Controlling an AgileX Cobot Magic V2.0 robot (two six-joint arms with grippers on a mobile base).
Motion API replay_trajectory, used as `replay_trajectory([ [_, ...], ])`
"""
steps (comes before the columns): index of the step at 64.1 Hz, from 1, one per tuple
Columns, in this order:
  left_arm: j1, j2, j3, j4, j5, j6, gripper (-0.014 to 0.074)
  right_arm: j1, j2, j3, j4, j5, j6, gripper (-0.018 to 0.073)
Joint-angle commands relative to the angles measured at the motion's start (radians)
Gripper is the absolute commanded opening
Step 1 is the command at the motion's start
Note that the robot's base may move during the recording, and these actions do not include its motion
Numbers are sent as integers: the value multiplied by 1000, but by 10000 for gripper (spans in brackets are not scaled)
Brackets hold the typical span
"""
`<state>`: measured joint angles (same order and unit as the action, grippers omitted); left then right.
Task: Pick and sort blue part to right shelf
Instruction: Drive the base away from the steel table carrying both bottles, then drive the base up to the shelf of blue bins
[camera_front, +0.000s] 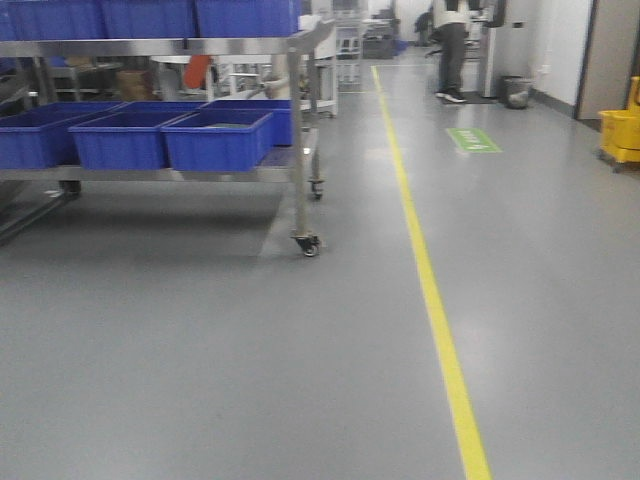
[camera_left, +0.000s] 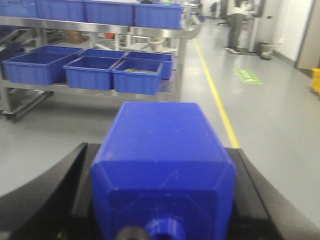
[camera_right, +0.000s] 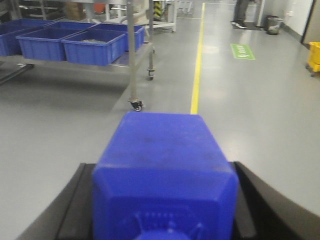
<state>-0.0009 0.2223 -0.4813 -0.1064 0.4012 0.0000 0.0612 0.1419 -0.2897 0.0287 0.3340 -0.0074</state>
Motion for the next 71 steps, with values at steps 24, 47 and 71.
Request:
replay_trajectory([
  [24, 0, 14, -29, -4, -92, -10, 395, -5, 10, -29, 0, -92, -7, 404],
  [47, 0, 14, -29, -4, -92, -10, 395, -5, 10, -29, 0, -92, -7, 404],
  [71, 0, 14, -29, -4, -92, -10, 395, -5, 10, -29, 0, -92, -7, 404],
])
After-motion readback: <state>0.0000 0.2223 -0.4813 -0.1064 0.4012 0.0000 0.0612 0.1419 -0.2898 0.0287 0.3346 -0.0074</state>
